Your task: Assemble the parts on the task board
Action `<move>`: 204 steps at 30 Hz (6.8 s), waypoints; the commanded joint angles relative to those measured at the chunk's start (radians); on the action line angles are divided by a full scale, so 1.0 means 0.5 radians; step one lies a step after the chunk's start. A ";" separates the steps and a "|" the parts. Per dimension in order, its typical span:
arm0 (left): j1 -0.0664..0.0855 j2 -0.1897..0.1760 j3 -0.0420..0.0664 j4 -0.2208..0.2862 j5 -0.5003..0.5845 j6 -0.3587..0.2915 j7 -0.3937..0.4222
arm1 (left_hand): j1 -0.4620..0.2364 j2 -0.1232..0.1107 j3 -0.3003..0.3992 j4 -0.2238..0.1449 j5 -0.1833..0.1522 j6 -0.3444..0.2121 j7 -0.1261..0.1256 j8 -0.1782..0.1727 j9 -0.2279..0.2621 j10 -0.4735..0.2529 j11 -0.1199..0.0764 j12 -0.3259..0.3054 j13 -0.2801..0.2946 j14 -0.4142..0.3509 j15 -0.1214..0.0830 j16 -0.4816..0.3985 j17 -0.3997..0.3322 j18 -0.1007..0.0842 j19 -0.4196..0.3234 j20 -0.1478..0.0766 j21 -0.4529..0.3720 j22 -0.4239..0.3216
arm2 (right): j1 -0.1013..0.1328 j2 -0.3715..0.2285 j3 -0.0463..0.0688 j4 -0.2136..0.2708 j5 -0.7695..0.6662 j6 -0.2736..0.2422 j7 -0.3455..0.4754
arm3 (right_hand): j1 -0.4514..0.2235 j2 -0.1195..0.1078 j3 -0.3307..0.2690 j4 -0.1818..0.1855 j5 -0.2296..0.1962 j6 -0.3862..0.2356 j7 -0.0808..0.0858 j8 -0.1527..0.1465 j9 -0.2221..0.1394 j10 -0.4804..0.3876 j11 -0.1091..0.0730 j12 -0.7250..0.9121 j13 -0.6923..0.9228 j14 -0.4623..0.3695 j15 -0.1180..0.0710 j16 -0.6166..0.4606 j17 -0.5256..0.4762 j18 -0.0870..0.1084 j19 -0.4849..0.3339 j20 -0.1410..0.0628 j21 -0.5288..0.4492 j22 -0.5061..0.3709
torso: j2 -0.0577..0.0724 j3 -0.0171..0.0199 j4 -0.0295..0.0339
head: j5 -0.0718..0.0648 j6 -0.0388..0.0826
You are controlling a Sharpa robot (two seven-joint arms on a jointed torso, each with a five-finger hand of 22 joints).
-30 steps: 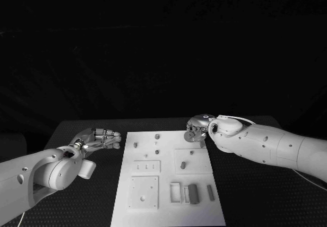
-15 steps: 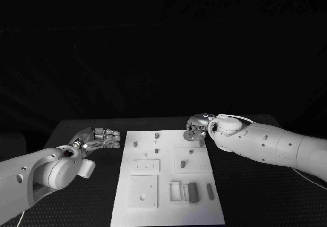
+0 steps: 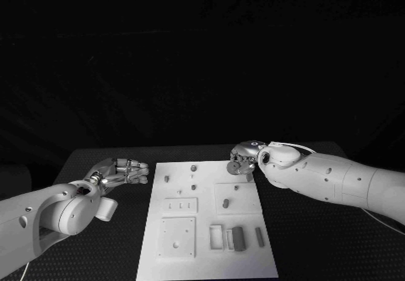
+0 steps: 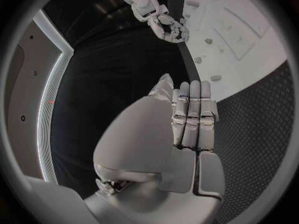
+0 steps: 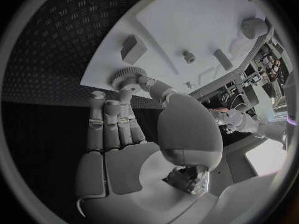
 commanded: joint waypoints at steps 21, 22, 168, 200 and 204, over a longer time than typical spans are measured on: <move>0.002 -0.007 0.002 0.007 -0.012 0.028 0.010 | -0.009 -0.010 -0.010 0.001 0.009 0.009 0.001 -0.014 -0.002 0.016 -0.003 -0.014 -0.001 0.014 0.004 -0.012 0.005 0.020 0.010 -0.001 -0.009 -0.001 | -0.016 -0.006 -0.010 -0.005 -0.095 0.050 0.048 | 0.113 0.087 0.043 -0.264 0.009 0.061 0.060 0.006 -0.014 -0.159 0.010 0.046 -0.030 -0.019 0.008 0.030 -0.007 0.030 -0.016 0.015 0.018 0.032 | 0.000 -0.0015 0.000 | -0.004 -0.005; 0.002 -0.007 0.002 0.007 -0.012 0.028 0.011 | -0.009 -0.010 -0.010 0.001 0.009 0.009 0.001 -0.014 -0.002 0.016 -0.003 -0.014 -0.001 0.014 0.004 -0.012 0.005 0.020 0.010 -0.001 -0.009 -0.001 | -0.016 -0.005 -0.010 -0.007 -0.122 0.044 0.049 | 0.120 0.090 0.047 -0.273 0.009 0.089 0.052 0.022 -0.007 -0.152 0.003 0.052 -0.031 -0.013 0.003 0.035 -0.007 0.030 -0.011 0.015 0.022 0.032 | 0.000 -0.0015 0.000 | -0.004 -0.005; 0.002 0.004 0.002 0.001 -0.016 0.013 0.007 | -0.006 -0.007 -0.013 0.002 0.009 0.010 0.002 -0.020 -0.002 0.023 -0.003 -0.032 0.001 0.017 0.005 -0.030 0.023 0.019 0.013 -0.001 -0.020 0.001 | -0.057 0.549 -0.095 0.036 -0.747 -0.210 -0.296 | 0.021 -0.014 0.048 -0.002 0.007 0.294 -0.034 0.079 0.081 0.022 -0.081 0.060 -0.154 0.112 -0.079 0.047 0.079 0.030 0.101 -0.072 0.083 0.020 | -0.001 -0.0002 -0.001 | 0.071 -0.027; 0.002 0.006 0.002 -0.003 -0.016 0.012 0.007 | -0.008 -0.008 -0.015 0.002 0.009 0.005 0.004 -0.024 -0.003 0.020 0.000 -0.038 0.001 0.015 0.006 -0.037 0.026 0.018 0.012 0.000 -0.025 0.001 | -0.055 0.492 -0.094 0.089 -0.571 -0.444 -0.228 | 0.072 -0.077 0.047 0.021 0.005 -0.058 0.035 -0.089 0.005 -0.020 -0.019 0.016 -0.243 0.077 -0.022 0.008 0.099 0.030 0.085 -0.039 0.033 0.016 | -0.001 -0.0007 -0.001 | 0.066 -0.030; 0.002 0.003 0.002 -0.001 -0.016 0.011 0.006 | -0.008 -0.008 -0.015 0.002 0.009 0.005 0.005 -0.024 -0.003 0.020 0.000 -0.039 0.001 0.015 0.006 -0.037 0.026 0.018 0.012 0.000 -0.025 0.001 | -0.054 0.476 -0.093 0.098 -0.484 -0.387 -0.175 | 0.091 -0.025 0.043 0.002 0.006 0.000 0.033 -0.050 0.021 -0.014 -0.022 0.028 -0.246 0.087 -0.025 0.010 0.104 0.030 0.091 -0.043 0.037 0.021 | 0.000 -0.0003 -0.002 | 0.068 -0.030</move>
